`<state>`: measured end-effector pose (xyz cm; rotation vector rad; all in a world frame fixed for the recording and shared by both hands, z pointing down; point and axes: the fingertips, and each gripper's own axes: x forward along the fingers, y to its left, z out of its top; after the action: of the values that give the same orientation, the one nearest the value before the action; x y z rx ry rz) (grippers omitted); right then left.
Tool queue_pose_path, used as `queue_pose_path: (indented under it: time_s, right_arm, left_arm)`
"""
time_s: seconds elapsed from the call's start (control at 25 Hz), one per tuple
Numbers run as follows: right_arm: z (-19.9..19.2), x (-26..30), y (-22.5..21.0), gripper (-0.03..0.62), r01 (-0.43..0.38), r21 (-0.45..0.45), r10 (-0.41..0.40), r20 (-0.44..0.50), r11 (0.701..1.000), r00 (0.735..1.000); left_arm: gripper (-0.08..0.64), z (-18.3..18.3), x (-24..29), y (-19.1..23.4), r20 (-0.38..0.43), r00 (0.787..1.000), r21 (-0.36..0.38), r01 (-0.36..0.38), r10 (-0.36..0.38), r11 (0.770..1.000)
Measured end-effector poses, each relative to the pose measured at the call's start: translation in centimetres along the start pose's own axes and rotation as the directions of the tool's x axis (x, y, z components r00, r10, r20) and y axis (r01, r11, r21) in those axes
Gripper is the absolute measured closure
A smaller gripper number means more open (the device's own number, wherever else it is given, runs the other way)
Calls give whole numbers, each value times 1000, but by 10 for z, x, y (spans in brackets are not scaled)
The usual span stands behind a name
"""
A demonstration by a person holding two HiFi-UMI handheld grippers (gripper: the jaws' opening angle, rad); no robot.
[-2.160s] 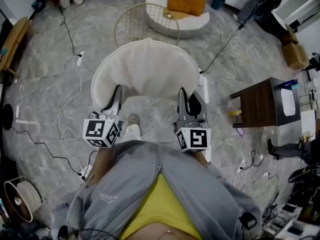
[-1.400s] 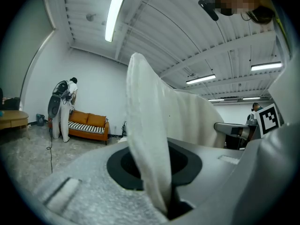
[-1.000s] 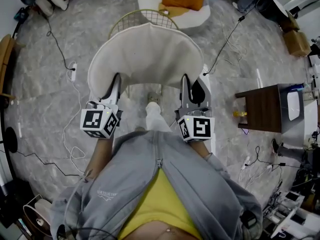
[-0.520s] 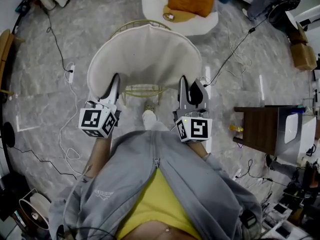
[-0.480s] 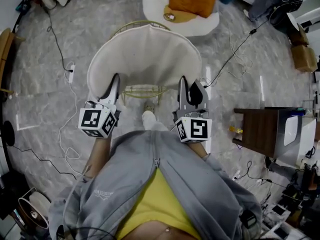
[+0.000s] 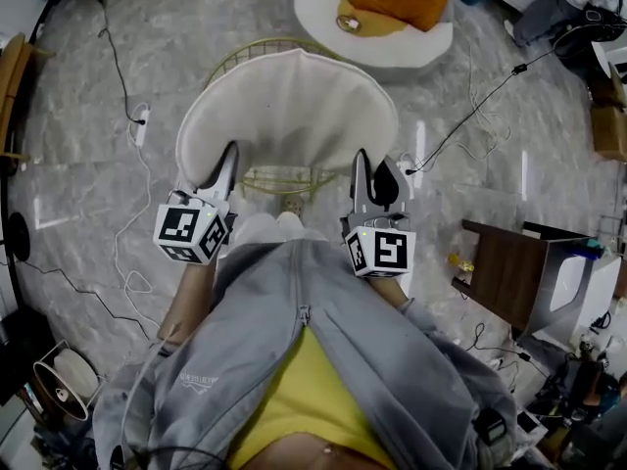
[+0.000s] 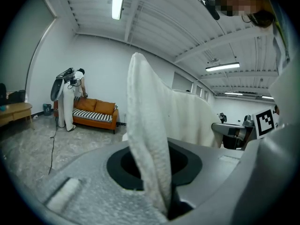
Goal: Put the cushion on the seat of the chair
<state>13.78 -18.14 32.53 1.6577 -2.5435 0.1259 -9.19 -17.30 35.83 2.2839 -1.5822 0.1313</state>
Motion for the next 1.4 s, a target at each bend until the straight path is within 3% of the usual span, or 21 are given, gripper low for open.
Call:
queue_pose_path:
  time_s: [0.32, 0.6, 0.96, 1.4]
  right_arm:
    - [-49, 38, -12, 522, 16, 25, -12, -121, 1000, 993]
    - [-109, 72, -18, 522, 58, 54, -43, -236, 997, 971]
    - [-213, 115, -19, 522, 88, 73, -55, -368, 994, 928]
    - [-342, 135, -20, 520, 132, 111, -58, -509, 985, 859]
  left_arm:
    - [489, -42, 47, 27, -109, 993, -72, 28, -36, 997]
    - [489, -91, 91, 57, -219, 971, -114, 67, -91, 991]
    - [489, -184, 138, 102, -347, 928, -190, 73, -136, 979]
    - [489, -303, 177, 136, -500, 844, -276, 57, -194, 960]
